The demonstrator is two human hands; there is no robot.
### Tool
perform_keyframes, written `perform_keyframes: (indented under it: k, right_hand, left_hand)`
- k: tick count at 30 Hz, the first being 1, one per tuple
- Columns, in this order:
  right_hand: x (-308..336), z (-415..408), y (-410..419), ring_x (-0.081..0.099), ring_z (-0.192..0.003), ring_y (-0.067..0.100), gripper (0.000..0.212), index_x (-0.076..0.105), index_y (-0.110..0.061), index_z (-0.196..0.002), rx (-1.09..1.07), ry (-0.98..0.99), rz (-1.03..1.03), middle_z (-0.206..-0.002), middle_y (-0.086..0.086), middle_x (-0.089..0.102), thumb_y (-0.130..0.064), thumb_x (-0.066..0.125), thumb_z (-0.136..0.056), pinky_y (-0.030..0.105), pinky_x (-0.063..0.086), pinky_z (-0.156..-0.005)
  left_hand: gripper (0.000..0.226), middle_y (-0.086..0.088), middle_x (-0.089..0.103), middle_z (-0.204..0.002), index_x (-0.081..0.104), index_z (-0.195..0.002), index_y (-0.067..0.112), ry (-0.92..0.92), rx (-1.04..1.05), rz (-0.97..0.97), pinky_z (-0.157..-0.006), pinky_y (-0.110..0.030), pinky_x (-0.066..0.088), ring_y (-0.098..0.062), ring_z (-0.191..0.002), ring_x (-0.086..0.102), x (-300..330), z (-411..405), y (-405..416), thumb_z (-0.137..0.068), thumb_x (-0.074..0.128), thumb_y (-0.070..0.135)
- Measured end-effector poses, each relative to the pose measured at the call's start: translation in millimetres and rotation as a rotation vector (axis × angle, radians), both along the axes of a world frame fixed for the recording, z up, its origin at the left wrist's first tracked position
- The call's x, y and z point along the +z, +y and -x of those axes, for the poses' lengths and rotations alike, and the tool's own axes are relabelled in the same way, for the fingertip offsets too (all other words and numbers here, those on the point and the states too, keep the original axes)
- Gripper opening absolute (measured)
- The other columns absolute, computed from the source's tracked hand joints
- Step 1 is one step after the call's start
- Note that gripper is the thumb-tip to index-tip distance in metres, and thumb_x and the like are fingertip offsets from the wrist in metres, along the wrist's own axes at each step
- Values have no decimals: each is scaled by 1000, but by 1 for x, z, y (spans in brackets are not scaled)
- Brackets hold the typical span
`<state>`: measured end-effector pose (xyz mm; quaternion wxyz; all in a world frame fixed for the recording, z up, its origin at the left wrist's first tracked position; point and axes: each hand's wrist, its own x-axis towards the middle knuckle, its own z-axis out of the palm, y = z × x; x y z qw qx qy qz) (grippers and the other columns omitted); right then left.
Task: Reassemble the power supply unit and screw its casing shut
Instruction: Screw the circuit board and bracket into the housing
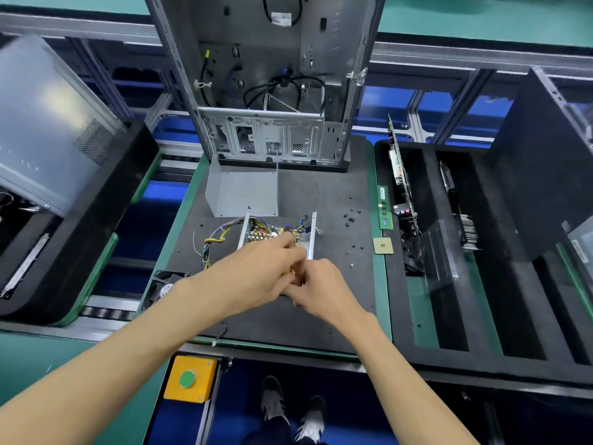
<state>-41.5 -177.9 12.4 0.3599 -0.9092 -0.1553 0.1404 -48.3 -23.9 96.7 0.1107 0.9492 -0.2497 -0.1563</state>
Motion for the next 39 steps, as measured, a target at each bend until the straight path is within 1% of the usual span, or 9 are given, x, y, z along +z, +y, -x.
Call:
perform_keyframes:
  k: [4, 10, 14, 18, 23, 27, 31, 35, 39]
  right_hand:
    - [1, -1, 1, 59, -68, 31, 38, 60, -16, -76, -4, -26, 13, -62, 5, 65, -47, 39, -73, 43, 55, -69]
    - [0, 4, 1, 59, -55, 7, 20, 54, -37, -53, -51, 30, -34, -46, -11, 61, -42, 44, -70, 33, 52, -63]
    - [-10, 5, -1, 46, -51, 12, 43, 40, -32, -55, -73, 7, -60, -48, -9, 51, -38, 69, -85, 31, 36, -53]
    - [-9, 4, 0, 36, -59, 24, 19, 51, -28, -69, -49, -3, -77, -55, -3, 49, -37, 60, -84, 36, 39, -56]
    - [-5, 8, 4, 52, -54, 20, 34, 44, -31, -53, -96, 22, -90, -54, -5, 61, -48, 58, -79, 31, 45, -54]
    - [-3, 5, 4, 56, -56, 20, 28, 47, -26, -55, -95, 61, -52, -54, 1, 63, -44, 55, -76, 36, 50, -57]
    - [-1, 8, 6, 57, -54, 13, 36, 46, -23, -50, -122, 65, -40, -44, -10, 58, -53, 41, -67, 32, 48, -59]
    - [-1, 9, 7, 54, -49, 12, 23, 46, -27, -58, -104, 60, -57, -49, -4, 61, -44, 44, -72, 31, 48, -58]
    - [1, 9, 7, 54, -48, 5, 22, 47, -27, -55, -111, 77, -13, -44, -10, 58, -43, 44, -70, 29, 45, -56]
  left_hand:
    - [38, -2, 63, -95, 43, -99, 20, -58, 173, -96, -65, -38, 43, -30, -85, 62, -1, 0, 3, -96, 53, 56]
    - [15, -1, 60, -108, 51, -110, 19, -31, -32, -34, -78, -40, 48, -26, -95, 61, -5, 2, 3, -98, 55, 26]
    - [20, 0, 48, -111, 52, -116, 19, 13, -95, 10, -78, -42, 50, -27, -90, 60, -7, 3, 8, -97, 53, 17]
    - [33, 5, 60, -99, 44, -109, 23, -56, 63, -28, -70, -38, 49, -24, -86, 61, -8, 4, 9, -97, 52, 53]
    - [17, 1, 51, -111, 57, -113, 21, 62, -112, 23, -80, -37, 48, -22, -93, 57, -1, -4, 10, -96, 55, 17]
    - [31, 4, 58, -104, 49, -109, 22, -46, -31, -33, -75, -37, 48, -23, -92, 61, 3, -2, 6, -96, 54, 50]
    - [15, 3, 53, -110, 58, -111, 19, 36, -125, 41, -83, -29, 42, -21, -100, 56, 6, -9, 5, -96, 58, 22]
    - [31, 2, 60, -105, 49, -113, 20, -28, -5, -88, -82, -40, 49, -26, -98, 60, 8, -10, 4, -97, 53, 46]
    - [19, 3, 51, -114, 54, -113, 21, 27, -95, 0, -86, -37, 47, -20, -98, 56, 7, -8, 3, -97, 57, 31]
